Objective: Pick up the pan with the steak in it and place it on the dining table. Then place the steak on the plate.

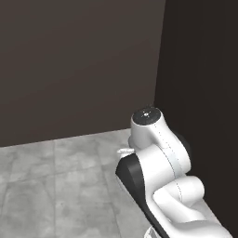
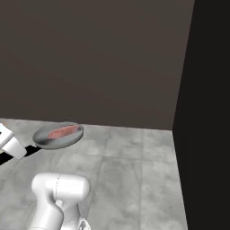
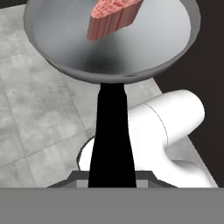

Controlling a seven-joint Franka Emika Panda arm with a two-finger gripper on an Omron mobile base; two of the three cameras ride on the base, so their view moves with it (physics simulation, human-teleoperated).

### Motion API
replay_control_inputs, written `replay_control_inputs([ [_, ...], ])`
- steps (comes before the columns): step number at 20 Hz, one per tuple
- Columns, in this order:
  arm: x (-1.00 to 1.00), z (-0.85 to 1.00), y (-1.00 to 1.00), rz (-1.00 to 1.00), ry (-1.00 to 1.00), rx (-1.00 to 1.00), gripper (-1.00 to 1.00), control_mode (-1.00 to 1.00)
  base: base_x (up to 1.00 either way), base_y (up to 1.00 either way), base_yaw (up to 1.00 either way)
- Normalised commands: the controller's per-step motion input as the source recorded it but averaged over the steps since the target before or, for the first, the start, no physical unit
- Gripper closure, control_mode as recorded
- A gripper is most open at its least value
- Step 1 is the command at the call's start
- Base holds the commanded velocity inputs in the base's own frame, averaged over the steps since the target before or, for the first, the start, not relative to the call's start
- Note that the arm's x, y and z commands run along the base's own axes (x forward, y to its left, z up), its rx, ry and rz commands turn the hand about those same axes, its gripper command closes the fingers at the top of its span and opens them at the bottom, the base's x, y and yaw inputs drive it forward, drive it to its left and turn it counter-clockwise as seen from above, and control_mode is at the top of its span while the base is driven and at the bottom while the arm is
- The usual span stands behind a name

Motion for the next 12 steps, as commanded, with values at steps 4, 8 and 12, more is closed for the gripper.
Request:
replay_control_inputs([
  [4,0.00,0.00,0.00,0.00,0.00,0.00,1.00,1.00,1.00,-0.20,0.00],
  [8,0.00,0.00,0.00,0.00,0.00,0.00,1.00,1.00,0.92,-0.23,0.05],
  [12,0.00,0.00,0.00,0.00,0.00,0.00,1.00,1.00,0.85,-0.27,0.10],
])
